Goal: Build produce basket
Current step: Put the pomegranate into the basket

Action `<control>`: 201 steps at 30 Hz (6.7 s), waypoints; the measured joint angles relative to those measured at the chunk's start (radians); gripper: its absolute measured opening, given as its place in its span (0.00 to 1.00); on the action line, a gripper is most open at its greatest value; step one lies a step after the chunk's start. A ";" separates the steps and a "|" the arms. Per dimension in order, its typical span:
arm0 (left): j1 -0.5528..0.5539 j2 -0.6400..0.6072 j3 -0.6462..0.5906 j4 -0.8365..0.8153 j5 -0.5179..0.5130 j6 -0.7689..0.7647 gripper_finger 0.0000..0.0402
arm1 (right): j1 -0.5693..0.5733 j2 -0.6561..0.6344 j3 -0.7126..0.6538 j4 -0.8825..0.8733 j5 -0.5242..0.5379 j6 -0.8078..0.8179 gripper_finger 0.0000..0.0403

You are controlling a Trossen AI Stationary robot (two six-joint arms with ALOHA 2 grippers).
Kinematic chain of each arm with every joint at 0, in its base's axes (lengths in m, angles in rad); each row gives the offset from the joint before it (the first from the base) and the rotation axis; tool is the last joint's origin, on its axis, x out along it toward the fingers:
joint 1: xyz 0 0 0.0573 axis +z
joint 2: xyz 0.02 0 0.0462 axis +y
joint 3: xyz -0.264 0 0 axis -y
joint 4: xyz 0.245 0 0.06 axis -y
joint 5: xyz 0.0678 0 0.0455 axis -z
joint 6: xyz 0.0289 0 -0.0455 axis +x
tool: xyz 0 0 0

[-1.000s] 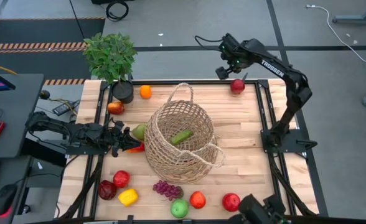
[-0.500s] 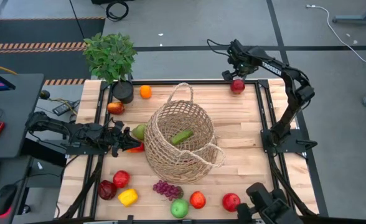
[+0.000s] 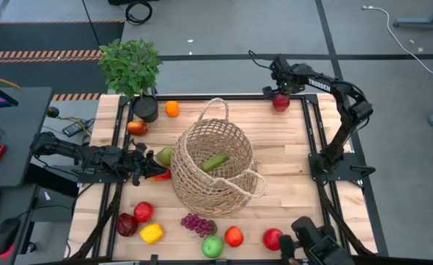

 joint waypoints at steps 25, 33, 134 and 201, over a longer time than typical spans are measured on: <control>0.000 0.000 0.000 0.000 0.000 0.000 0.14 | 0.036 -0.005 -0.195 0.160 0.097 0.022 0.98; 0.000 0.000 0.000 0.000 0.000 0.000 0.16 | 0.062 -0.004 -0.197 0.137 0.119 0.019 0.93; 0.000 0.000 0.000 0.000 0.000 0.000 0.14 | 0.689 -0.620 -0.124 1.264 -0.547 0.647 0.91; 0.000 0.000 0.000 0.000 0.000 0.000 0.14 | 0.931 -0.505 -0.112 1.222 -0.480 0.525 0.92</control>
